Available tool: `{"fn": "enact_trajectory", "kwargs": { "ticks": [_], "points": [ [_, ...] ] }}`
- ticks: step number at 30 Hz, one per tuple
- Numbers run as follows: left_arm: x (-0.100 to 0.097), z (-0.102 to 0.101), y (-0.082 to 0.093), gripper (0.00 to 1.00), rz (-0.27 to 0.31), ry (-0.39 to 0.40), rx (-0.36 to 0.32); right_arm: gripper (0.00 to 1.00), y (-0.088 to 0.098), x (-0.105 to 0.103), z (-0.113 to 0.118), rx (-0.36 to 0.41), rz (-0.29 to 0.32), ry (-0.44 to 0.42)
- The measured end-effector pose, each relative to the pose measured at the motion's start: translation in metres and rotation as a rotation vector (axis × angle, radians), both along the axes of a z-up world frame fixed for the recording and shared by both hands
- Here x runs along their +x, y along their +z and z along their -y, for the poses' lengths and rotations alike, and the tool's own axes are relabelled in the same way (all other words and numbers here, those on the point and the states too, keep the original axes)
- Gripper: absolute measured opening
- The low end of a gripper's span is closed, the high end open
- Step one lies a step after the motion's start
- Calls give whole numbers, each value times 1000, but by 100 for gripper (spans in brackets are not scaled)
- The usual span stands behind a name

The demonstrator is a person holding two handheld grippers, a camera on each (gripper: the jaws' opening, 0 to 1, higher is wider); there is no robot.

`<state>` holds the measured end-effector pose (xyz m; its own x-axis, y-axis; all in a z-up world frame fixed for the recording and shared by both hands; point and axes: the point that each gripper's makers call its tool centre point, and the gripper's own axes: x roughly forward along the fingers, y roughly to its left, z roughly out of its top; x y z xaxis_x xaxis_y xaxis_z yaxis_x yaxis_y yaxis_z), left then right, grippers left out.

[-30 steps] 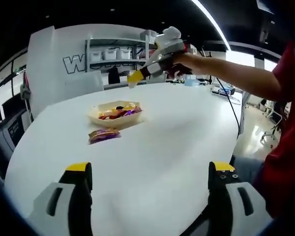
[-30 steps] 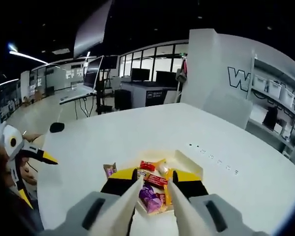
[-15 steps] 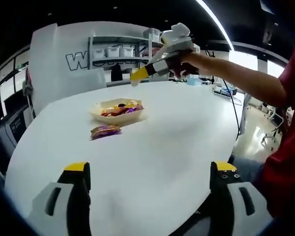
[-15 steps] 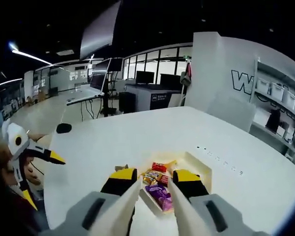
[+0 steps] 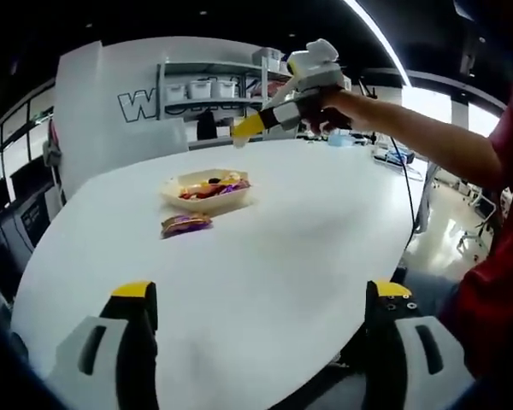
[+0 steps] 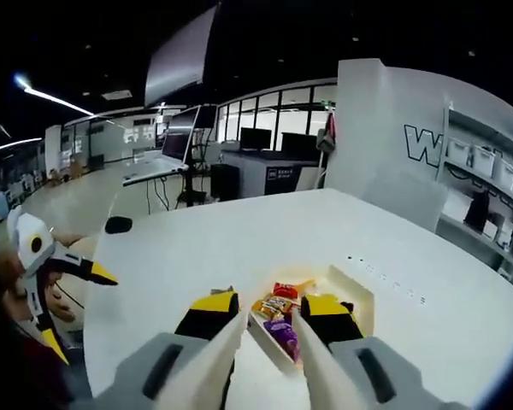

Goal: Place the target food into the container with the food tongs after gripping and lifting it, then release it inside without dropping or visibly crushing the food.

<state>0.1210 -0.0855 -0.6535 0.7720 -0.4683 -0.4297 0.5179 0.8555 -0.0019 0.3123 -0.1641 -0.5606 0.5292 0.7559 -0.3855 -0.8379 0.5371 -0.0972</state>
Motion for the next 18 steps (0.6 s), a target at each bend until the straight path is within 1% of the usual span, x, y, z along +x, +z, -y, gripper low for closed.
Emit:
{"fn": "enact_trajectory", "kwargs": {
  "ticks": [4, 13, 18],
  "points": [
    [-1, 0, 0, 99, 0, 6, -5, 24, 1, -4, -5, 3, -1, 14],
    [-2, 0, -3, 99, -6, 11, -4, 24, -6, -16, -21, -4, -5, 57],
    [-3, 0, -1, 99, 0, 6, 0, 24, -17, -19, -28, -21, -14, 77]
  ]
}}
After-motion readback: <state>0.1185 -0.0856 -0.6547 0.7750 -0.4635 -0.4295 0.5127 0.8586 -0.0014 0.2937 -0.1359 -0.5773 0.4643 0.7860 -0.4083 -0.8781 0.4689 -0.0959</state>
